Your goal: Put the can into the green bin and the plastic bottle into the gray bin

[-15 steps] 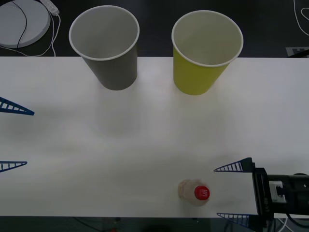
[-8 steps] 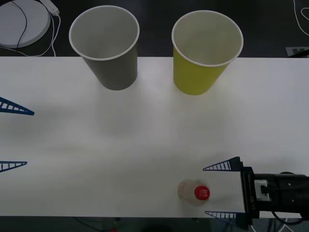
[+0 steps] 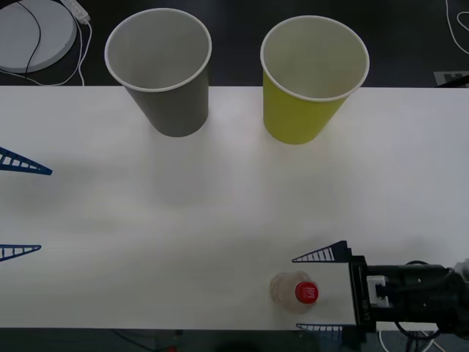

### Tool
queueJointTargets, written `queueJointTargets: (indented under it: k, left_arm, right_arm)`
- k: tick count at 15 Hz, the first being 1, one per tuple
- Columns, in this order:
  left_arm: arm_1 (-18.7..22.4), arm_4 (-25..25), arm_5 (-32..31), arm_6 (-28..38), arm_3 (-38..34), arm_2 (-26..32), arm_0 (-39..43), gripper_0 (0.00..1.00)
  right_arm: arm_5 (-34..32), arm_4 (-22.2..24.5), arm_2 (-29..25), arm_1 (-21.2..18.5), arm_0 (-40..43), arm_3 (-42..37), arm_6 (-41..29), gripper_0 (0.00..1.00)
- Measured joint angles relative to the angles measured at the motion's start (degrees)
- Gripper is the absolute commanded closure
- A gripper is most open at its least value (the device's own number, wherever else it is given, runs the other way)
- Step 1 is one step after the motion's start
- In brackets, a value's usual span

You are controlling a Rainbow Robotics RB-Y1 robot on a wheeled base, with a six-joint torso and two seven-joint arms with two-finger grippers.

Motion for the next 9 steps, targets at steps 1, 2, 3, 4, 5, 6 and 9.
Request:
queueJointTargets:
  k: [1, 2, 3, 4, 5, 6, 9]
  left_arm:
    - [0.0, 0.0, 0.0, 0.0, 0.0, 0.0, 0.0, 0.0]
    - [0.0, 0.0, 0.0, 0.0, 0.0, 0.0, 0.0, 0.0]
    - [0.0, 0.0, 0.0, 0.0, 0.0, 0.0, 0.0, 0.0]
    - [0.0, 0.0, 0.0, 0.0, 0.0, 0.0, 0.0, 0.0]
    - [0.0, 0.0, 0.0, 0.0, 0.0, 0.0, 0.0, 0.0]
    - [0.0, 0.0, 0.0, 0.0, 0.0, 0.0, 0.0, 0.0]
    - [0.0, 0.0, 0.0, 0.0, 0.0, 0.0, 0.0, 0.0]
  right_arm:
    - [0.26, 0.02, 0.35, 0.19, -0.22, 0.02, 0.13, 0.0]
    - [0.52, 0.0, 0.76, 0.32, -0.43, 0.0, 0.19, 0.0]
    - [0.8, -0.01, 1.31, 0.49, -0.7, 0.0, 0.24, 0.0]
    - [1.11, 0.0, 1.81, 0.74, -0.95, 0.03, 0.32, 0.0]
    - [1.4, 0.03, 2.15, 1.01, -1.19, 0.01, 0.38, 0.0]
    - [1.74, 0.03, 2.57, 1.16, -1.4, 0.04, 0.39, 0.0]
    - [2.5, 0.03, 3.86, 1.56, -1.95, -0.01, 0.51, 0.0]
